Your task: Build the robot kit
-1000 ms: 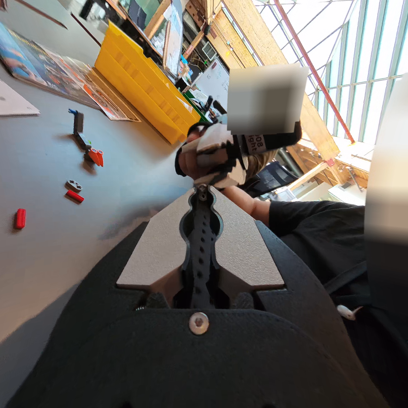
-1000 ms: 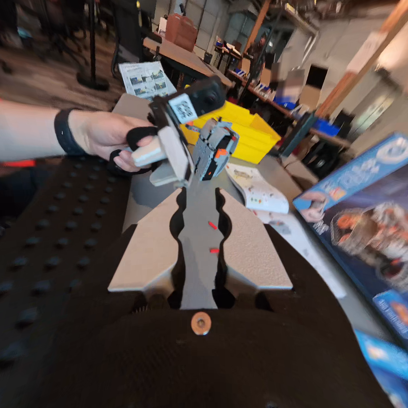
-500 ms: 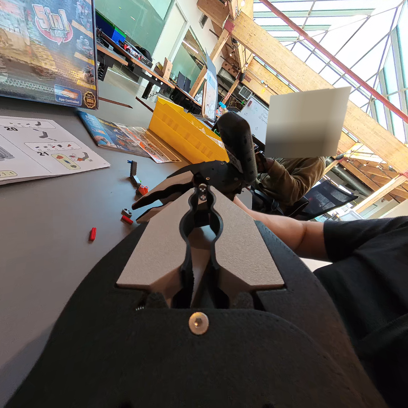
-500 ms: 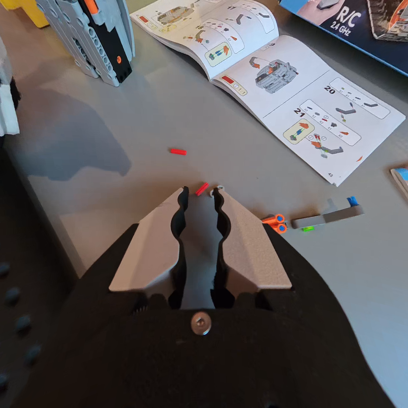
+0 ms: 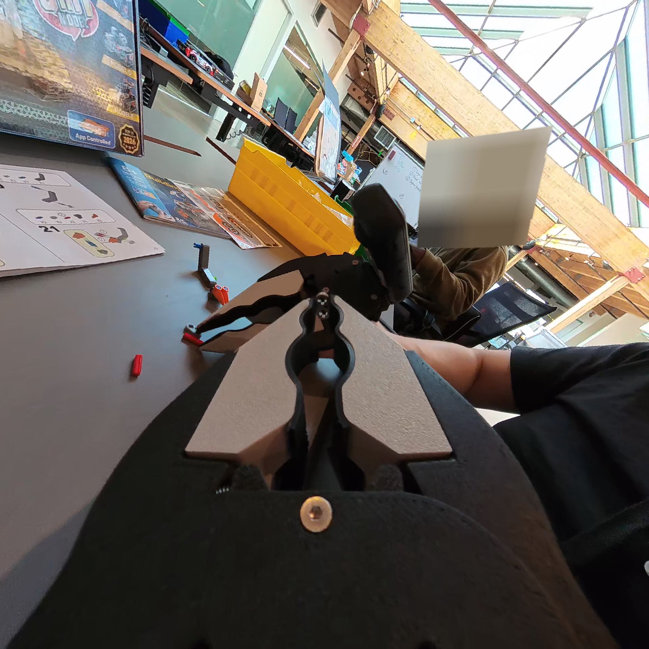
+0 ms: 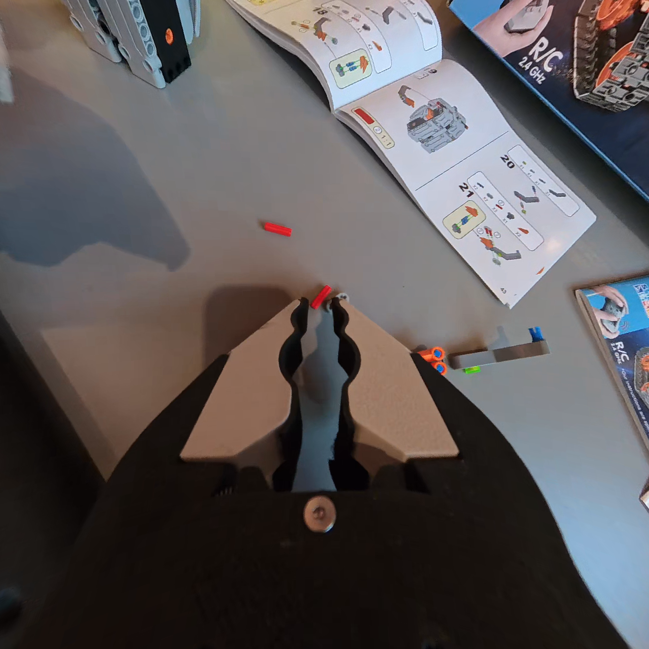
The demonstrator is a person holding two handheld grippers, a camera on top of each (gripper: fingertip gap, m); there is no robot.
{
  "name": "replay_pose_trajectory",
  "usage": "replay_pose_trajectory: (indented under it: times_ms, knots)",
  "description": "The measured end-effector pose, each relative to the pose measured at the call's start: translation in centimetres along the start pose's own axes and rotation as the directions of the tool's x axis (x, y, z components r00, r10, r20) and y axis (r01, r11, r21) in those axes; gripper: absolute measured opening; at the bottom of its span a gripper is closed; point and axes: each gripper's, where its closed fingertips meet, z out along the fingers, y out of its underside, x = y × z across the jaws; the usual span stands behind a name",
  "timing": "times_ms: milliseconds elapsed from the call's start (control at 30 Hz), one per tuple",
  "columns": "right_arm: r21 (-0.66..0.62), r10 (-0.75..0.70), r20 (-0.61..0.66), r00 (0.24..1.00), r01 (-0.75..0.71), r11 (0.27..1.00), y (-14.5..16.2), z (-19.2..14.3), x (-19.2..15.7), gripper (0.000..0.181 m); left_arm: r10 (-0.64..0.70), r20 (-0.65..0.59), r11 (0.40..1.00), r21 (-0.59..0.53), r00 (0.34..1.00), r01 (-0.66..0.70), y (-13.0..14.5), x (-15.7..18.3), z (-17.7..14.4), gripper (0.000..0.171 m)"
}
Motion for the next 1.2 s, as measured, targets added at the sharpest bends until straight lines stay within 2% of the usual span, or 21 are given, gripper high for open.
replay_pose_trajectory:
  times_ms: [233,367,467,600,633,733,800,867,933,967,1067,1133,1200]
  knots:
    - [-0.003,0.104,0.089,0.991,-0.104,0.995,0.7,-0.3,-0.5,0.013,-0.016,-0.006,1.0,-0.009,1.0,0.016,0.2,0.0,0.1,0.004]
    - [0.003,0.158,0.114,0.981,-0.16,0.987,0.3,0.3,-0.2,0.025,-0.017,-0.004,1.0,-0.021,1.0,0.017,0.4,-0.1,0.2,0.004]
    - [0.004,0.124,0.095,0.988,-0.125,0.992,0.0,0.6,-0.3,0.025,-0.021,-0.003,1.0,-0.023,1.0,0.021,0.4,-0.2,0.2,0.004]
    - [-0.01,0.104,0.063,0.993,-0.104,0.995,-0.3,1.0,-0.1,0.014,-0.032,-0.002,0.999,-0.029,0.999,0.032,0.5,-0.3,0.3,0.004]
    - [-0.018,0.101,0.065,0.993,-0.1,0.995,-0.3,1.0,-0.1,0.005,-0.033,-0.001,0.999,-0.03,0.999,0.033,0.5,-0.3,0.3,0.005]
    - [-0.04,0.073,0.088,0.993,-0.07,0.997,-0.1,0.8,-0.2,0.004,-0.038,0.001,0.999,-0.031,0.999,0.038,0.6,-0.4,0.3,0.005]
    - [-0.029,-0.004,0.108,0.994,0.007,1.0,-0.1,0.4,-0.6,0.004,-0.05,0.011,0.998,-0.038,0.999,0.051,0.7,-0.7,0.3,0.004]
    - [0.061,-0.173,0.106,0.979,0.167,0.984,-0.9,-0.7,-1.3,0.004,-0.08,0.003,0.995,-0.054,0.997,0.08,1.0,-0.8,0.4,0.004]
    - [0.233,-0.364,0.046,0.93,0.344,0.91,-3.0,-3.2,-2.2,0.003,-0.117,-0.01,0.99,-0.082,0.993,0.115,1.6,-0.8,0.6,0.005]
    - [0.287,-0.423,-0.023,0.906,0.412,0.865,-3.8,-4.4,-2.0,0.003,-0.134,-0.019,0.986,-0.097,0.991,0.132,1.8,-0.7,0.7,0.005]
    - [0.431,-0.577,-0.043,0.815,0.536,0.725,-4.1,-6.9,-3.8,0.003,-0.19,-0.054,0.974,-0.135,0.98,0.181,2.5,-0.4,0.9,0.005]
    - [0.433,-0.601,0.017,0.799,0.536,0.725,-2.9,-7.0,-4.3,0.003,-0.217,-0.052,0.966,-0.156,0.975,0.207,2.9,-0.6,1.1,0.005]
    - [0.395,-0.559,0.07,0.826,0.491,0.776,-1.7,-6.2,-3.6,0.003,-0.223,-0.047,0.964,-0.162,0.974,0.213,3.0,-0.7,1.2,0.005]
